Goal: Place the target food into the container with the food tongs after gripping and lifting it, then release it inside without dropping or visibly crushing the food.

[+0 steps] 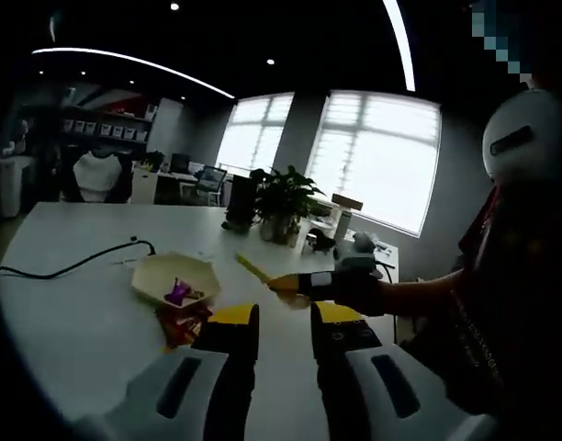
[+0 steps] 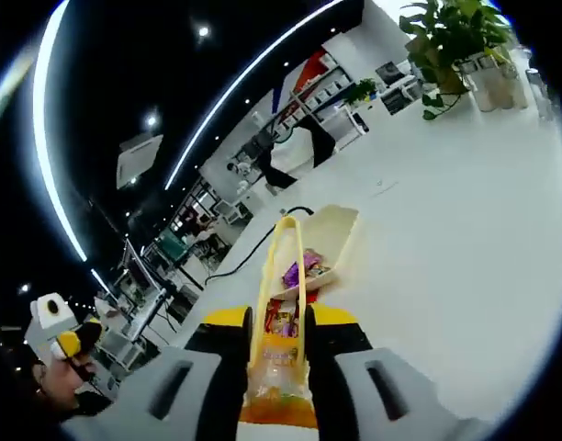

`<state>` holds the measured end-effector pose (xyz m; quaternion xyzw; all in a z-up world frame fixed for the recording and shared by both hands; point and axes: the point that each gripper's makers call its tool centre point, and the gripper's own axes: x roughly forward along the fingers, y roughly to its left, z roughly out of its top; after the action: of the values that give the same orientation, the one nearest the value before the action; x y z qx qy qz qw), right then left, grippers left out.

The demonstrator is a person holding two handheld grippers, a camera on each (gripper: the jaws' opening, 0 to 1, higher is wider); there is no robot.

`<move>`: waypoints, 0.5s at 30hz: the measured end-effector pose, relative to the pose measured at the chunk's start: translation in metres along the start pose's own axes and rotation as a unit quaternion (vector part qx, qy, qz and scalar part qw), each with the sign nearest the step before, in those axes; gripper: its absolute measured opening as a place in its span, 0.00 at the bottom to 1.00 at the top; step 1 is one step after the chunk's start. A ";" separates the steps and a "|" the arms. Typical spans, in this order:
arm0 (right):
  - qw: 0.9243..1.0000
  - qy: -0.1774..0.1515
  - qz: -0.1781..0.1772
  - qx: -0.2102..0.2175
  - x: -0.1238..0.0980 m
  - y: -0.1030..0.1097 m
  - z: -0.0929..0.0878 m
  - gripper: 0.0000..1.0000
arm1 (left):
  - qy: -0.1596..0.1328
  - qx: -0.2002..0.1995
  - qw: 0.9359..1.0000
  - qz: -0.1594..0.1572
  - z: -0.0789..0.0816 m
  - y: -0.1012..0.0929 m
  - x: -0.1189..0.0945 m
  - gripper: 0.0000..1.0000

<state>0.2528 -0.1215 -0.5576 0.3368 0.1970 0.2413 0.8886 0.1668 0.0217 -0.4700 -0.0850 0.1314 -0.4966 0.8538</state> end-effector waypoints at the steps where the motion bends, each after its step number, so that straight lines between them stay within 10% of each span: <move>1: 0.999 -0.014 0.017 0.036 -0.004 0.009 0.007 0.19 | -0.001 0.001 1.000 -0.004 0.001 -0.002 0.003 0.23; 5: 0.986 -0.062 0.081 0.132 -0.018 0.030 0.037 0.18 | -0.002 0.007 1.000 -0.014 0.003 -0.008 0.011 0.23; 10: 0.995 -0.058 0.073 0.040 -0.024 0.033 0.042 0.18 | 0.002 0.004 1.000 -0.026 0.004 -0.008 0.019 0.23; 15: 0.988 -0.053 0.141 0.026 -0.031 0.071 0.039 0.18 | -0.020 0.036 0.998 -0.046 0.038 -0.011 0.032 0.23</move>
<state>0.2270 -0.1118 -0.4751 0.3965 0.1068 0.3406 0.8458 0.1840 -0.0108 -0.4354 -0.0703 0.0926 -0.5379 0.8350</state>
